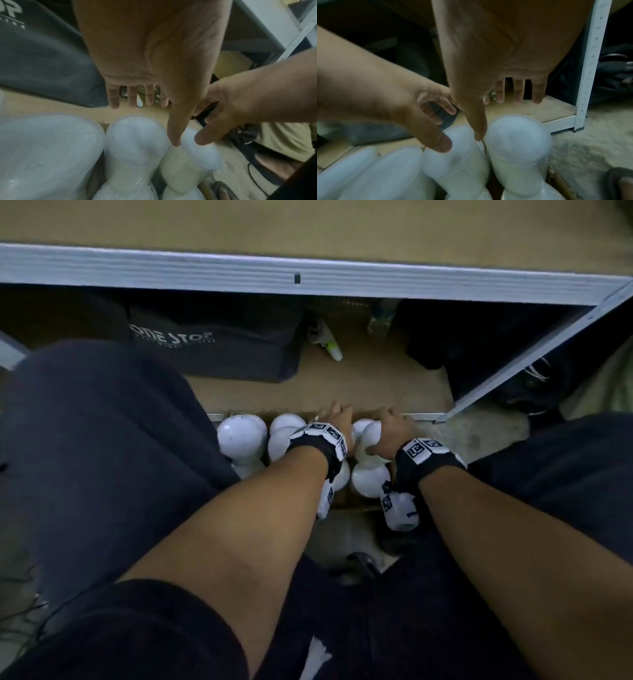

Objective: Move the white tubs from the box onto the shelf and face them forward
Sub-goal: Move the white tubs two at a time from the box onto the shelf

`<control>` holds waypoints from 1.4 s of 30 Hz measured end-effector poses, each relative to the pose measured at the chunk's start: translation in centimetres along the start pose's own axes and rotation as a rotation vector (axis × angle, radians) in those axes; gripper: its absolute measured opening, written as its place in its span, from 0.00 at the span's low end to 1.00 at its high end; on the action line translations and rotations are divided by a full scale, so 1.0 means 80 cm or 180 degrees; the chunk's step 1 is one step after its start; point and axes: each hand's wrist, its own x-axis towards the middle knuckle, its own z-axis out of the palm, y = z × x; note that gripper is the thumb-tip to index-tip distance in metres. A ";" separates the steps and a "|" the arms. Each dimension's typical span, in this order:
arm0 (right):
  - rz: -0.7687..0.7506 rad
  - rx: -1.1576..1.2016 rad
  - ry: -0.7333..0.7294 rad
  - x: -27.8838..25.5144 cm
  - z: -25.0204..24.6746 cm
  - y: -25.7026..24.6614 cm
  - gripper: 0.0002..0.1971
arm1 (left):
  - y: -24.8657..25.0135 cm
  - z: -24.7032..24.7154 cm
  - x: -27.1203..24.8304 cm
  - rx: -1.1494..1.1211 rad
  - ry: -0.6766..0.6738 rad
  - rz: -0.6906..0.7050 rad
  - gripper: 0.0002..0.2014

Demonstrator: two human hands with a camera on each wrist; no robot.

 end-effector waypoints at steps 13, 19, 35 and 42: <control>0.0150 -0.0351 -0.0343 0.045 0.034 0.001 0.40 | -0.019 0.033 0.031 0.0494 -0.0013 -0.0140 0.44; 0.0141 -0.0147 -0.0368 0.026 0.014 -0.002 0.41 | -0.003 0.007 0.019 0.0340 -0.0070 -0.0118 0.43; -0.0344 0.0699 0.0928 -0.122 -0.190 -0.007 0.44 | 0.092 -0.196 -0.115 0.0128 0.0900 0.0537 0.44; -0.0869 0.1072 0.1731 -0.192 -0.260 -0.008 0.32 | 0.109 -0.268 -0.184 -0.0164 0.1607 0.0941 0.38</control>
